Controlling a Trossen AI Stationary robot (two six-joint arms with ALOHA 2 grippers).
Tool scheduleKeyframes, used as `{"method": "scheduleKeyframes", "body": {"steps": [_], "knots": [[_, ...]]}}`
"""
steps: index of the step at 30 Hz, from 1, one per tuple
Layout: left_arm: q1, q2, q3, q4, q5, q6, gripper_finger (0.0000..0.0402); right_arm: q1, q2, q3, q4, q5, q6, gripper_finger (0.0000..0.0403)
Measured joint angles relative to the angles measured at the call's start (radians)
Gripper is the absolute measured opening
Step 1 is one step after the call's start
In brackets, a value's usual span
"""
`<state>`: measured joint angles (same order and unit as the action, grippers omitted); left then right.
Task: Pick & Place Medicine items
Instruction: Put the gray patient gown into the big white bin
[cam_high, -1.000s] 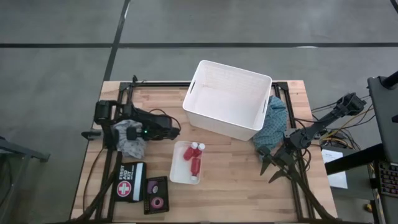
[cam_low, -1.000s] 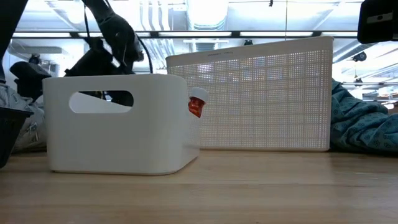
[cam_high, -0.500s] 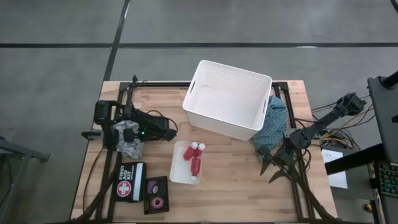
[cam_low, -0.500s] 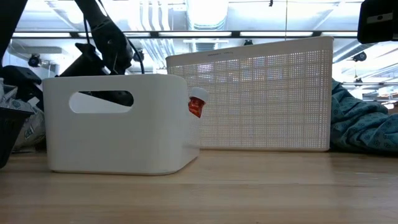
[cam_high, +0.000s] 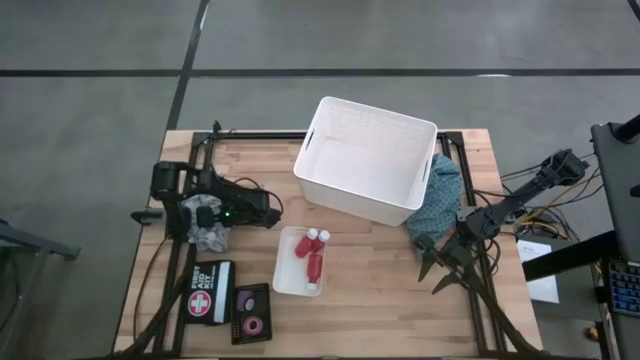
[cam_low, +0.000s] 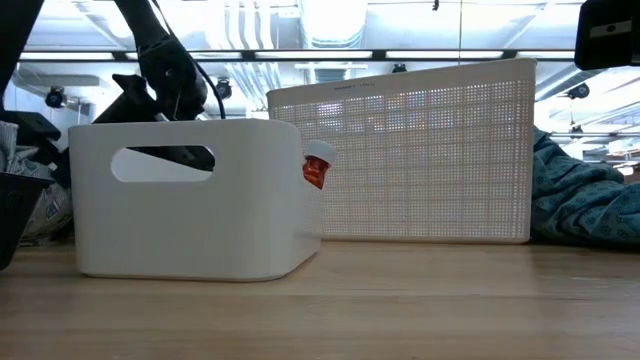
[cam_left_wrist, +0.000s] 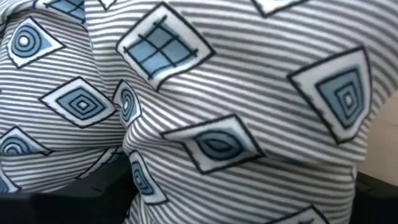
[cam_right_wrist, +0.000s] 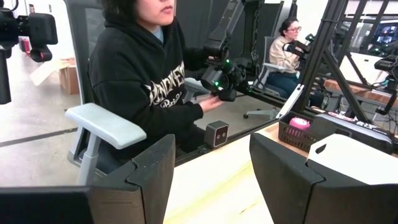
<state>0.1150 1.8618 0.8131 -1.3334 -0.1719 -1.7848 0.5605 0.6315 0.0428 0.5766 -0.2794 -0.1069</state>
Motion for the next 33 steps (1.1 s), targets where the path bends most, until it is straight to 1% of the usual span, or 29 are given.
{"method": "scheduleKeyframes", "body": {"steps": [6,29,31,33], "knots": [[0.0,0.0,0.0,0.004,0.0,0.001,0.0318,0.0,0.0,0.0,0.0,0.0,0.001,0.0206],[0.0,0.0,-0.001,0.01,0.003,0.006,0.0321,0.0,0.0,0.0,0.0,0.0,0.0,0.0206],[0.0,0.0,-0.001,0.009,0.003,0.02,0.0322,0.0,0.0,0.0,0.0,0.0,0.0,0.0206],[0.001,0.0,0.0,0.008,0.003,0.068,0.0322,0.0,0.0,0.0,0.0,0.0,0.001,0.0206]]}}
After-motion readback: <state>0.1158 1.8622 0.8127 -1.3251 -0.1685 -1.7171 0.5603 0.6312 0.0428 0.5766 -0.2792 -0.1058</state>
